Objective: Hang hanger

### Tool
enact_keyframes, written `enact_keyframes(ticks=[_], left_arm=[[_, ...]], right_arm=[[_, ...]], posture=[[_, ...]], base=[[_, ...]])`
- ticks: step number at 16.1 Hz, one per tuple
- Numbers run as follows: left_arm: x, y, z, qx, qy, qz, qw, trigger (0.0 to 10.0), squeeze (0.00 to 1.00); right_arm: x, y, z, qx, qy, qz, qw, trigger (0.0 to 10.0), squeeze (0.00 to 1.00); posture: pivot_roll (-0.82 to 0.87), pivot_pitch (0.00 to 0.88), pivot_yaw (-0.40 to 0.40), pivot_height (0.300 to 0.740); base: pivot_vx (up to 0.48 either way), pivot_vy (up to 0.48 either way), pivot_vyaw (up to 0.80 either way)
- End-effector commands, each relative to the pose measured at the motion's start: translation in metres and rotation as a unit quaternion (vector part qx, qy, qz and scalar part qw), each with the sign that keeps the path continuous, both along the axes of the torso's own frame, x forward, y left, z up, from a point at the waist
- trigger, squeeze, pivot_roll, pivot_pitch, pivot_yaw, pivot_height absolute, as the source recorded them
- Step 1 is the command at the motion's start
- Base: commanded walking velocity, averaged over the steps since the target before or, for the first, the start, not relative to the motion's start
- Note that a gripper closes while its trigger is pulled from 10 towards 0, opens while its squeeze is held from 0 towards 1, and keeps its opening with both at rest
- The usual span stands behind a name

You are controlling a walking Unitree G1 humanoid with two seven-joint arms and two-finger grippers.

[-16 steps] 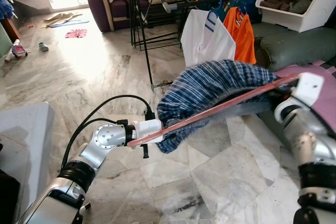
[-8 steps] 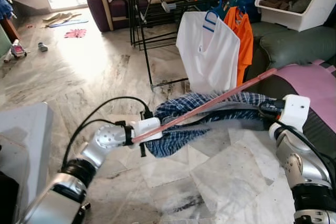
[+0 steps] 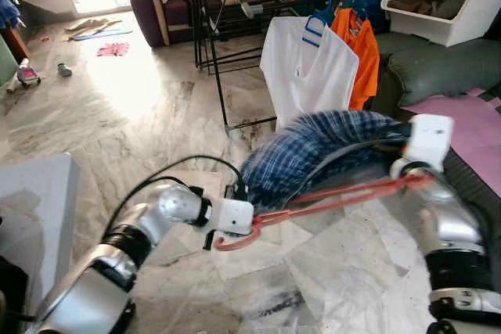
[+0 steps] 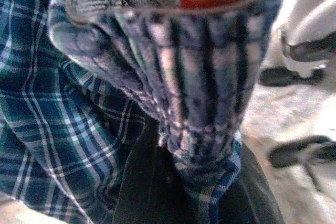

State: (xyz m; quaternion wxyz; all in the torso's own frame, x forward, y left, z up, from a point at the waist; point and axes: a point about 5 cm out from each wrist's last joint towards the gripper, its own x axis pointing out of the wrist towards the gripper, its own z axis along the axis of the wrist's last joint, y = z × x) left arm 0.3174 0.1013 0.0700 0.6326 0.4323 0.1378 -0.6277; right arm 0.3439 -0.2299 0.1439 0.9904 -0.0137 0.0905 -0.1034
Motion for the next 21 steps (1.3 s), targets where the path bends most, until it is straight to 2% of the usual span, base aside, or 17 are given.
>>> enact_keyframes(ticks=[1, 3, 6, 9, 10, 11, 12, 13, 14, 16, 18, 20, 21], left_arm=[[-0.002, 0.018, -0.017, 0.057, 0.048, 0.048, 0.996, 0.0, 0.00], [0.000, 0.016, -0.020, 0.061, 0.060, 0.082, 0.993, 0.0, 0.00], [0.009, 0.013, -0.015, 0.028, 0.043, 0.129, 0.990, 0.0, 0.00], [0.020, 0.035, -0.002, -0.020, 0.022, 0.199, 0.979, 0.0, 0.00], [0.021, 0.044, -0.001, -0.020, 0.016, 0.211, 0.977, 0.0, 0.00], [0.021, 0.051, 0.000, -0.021, 0.011, 0.222, 0.975, 0.0, 0.00], [0.022, 0.057, 0.002, -0.027, 0.009, 0.235, 0.972, 0.0, 0.00], [0.023, 0.063, 0.003, -0.029, 0.005, 0.245, 0.969, 0.0, 0.00], [0.024, 0.068, 0.005, -0.029, 0.001, 0.252, 0.967, 0.0, 0.00], [0.028, 0.069, 0.011, -0.037, -0.015, 0.259, 0.965, 0.0, 0.00], [0.031, 0.067, 0.015, -0.040, -0.023, 0.255, 0.966, 0.0, 0.00], [0.031, 0.065, 0.018, -0.047, -0.028, 0.242, 0.969, 0.0, 0.00], [0.029, 0.063, 0.018, -0.053, -0.028, 0.223, 0.973, 0.0, 0.00]], right_arm=[[0.001, -0.011, 0.016, -0.030, -0.034, -0.034, 0.998, 0.0, 0.00], [-0.001, -0.009, 0.016, -0.045, -0.039, -0.037, 0.998, 0.0, 0.00], [-0.008, -0.018, 0.010, -0.051, -0.033, -0.055, 0.997, 0.0, 0.00], [-0.030, -0.053, -0.002, -0.085, -0.030, -0.156, 0.984, 0.0, 0.00], [-0.035, -0.057, -0.004, -0.082, -0.032, -0.168, 0.982, 0.0, 0.00], [-0.037, -0.058, -0.006, -0.075, -0.033, -0.172, 0.982, 1.8, 0.00], [-0.038, -0.057, -0.008, -0.083, -0.031, -0.164, 0.983, 1.8, 0.00], [-0.038, -0.053, -0.012, -0.081, -0.021, -0.149, 0.985, 3.2, 0.00], [-0.039, -0.047, -0.019, -0.082, -0.006, -0.123, 0.989, 9.6, 0.00], [-0.040, -0.038, -0.034, -0.072, 0.027, -0.090, 0.993, 10.0, 0.00], [-0.043, -0.042, -0.038, -0.081, 0.031, -0.100, 0.991, 10.0, 0.00], [-0.043, -0.050, -0.033, -0.061, 0.007, -0.127, 0.990, 10.0, 0.00], [-0.040, -0.056, -0.022, -0.041, -0.031, -0.145, 0.988, 10.0, 0.00]], posture=[[-0.07, 0.013, 0.021, 0.740], [-0.08, 0.014, 0.030, 0.740], [-0.08, 0.015, 0.036, 0.740], [-0.07, 0.018, 0.035, 0.740], [-0.07, 0.019, 0.034, 0.740], [-0.06, 0.019, 0.033, 0.740], [-0.06, 0.017, 0.032, 0.740], [-0.06, 0.016, 0.030, 0.740], [-0.06, 0.016, 0.030, 0.740], [-0.06, 0.016, 0.024, 0.740], [-0.06, 0.015, 0.026, 0.740], [-0.06, 0.015, 0.026, 0.740], [-0.06, 0.015, 0.026, 0.740]], base=[[0.000, 0.000, 0.00], [0.000, 0.000, 0.00], [0.000, 0.000, 0.00], [0.000, 0.000, 0.00], [0.000, 0.000, 0.00], [0.000, 0.000, 0.00], [0.000, 0.000, 0.00], [0.000, 0.000, 0.00], [0.000, 0.000, 0.00], [0.000, 0.000, 0.00], [0.000, 0.000, 0.00], [0.000, 0.000, 0.00], [0.000, 0.000, 0.00]])
